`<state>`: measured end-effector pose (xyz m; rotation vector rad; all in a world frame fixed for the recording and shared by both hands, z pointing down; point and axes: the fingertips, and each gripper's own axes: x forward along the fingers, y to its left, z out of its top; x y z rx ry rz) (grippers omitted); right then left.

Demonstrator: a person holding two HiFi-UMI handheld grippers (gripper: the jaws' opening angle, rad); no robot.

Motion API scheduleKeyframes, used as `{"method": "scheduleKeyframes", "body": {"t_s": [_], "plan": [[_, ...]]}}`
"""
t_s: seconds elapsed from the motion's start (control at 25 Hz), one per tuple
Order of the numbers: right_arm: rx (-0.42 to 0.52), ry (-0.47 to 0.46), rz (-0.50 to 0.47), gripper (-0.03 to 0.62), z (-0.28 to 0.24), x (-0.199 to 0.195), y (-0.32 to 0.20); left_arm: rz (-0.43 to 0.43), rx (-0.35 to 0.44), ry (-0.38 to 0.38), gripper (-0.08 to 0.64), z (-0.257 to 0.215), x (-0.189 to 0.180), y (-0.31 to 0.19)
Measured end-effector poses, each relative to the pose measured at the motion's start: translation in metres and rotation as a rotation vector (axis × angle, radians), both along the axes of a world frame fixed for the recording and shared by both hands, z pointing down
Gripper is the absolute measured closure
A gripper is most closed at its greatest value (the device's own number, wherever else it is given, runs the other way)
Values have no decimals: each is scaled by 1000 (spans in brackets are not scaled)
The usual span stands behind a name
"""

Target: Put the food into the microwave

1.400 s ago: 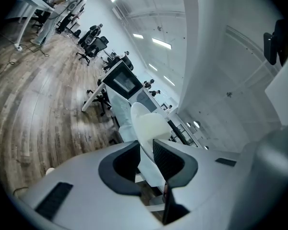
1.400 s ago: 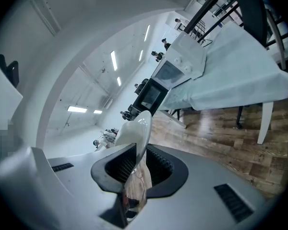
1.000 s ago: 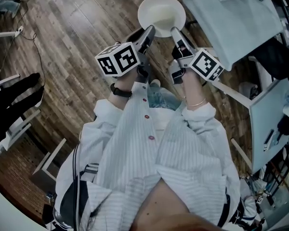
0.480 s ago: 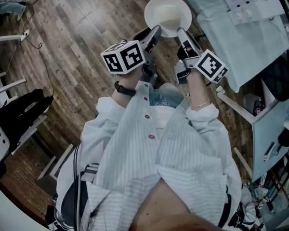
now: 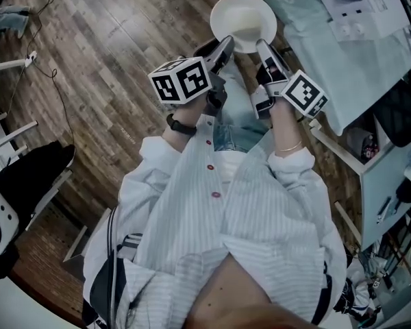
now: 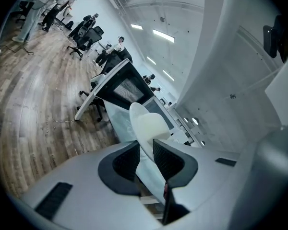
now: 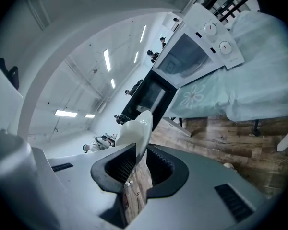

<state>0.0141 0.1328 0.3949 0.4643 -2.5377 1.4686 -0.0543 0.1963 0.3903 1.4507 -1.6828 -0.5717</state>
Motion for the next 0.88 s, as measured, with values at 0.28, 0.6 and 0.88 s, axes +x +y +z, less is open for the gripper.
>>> {"method": "scheduleKeyframes", "body": {"t_s": [0.28, 0.6, 0.88], "plan": [[-21, 9, 22, 511, 11, -17, -42, 28, -16, 2, 472, 9, -17, -43], [-37, 23, 52, 511, 24, -74, -110, 58, -32, 12, 472, 21, -76, -113], [-46, 27, 100, 511, 18, -107, -165, 109, -35, 12, 472, 14, -112, -173]]}}
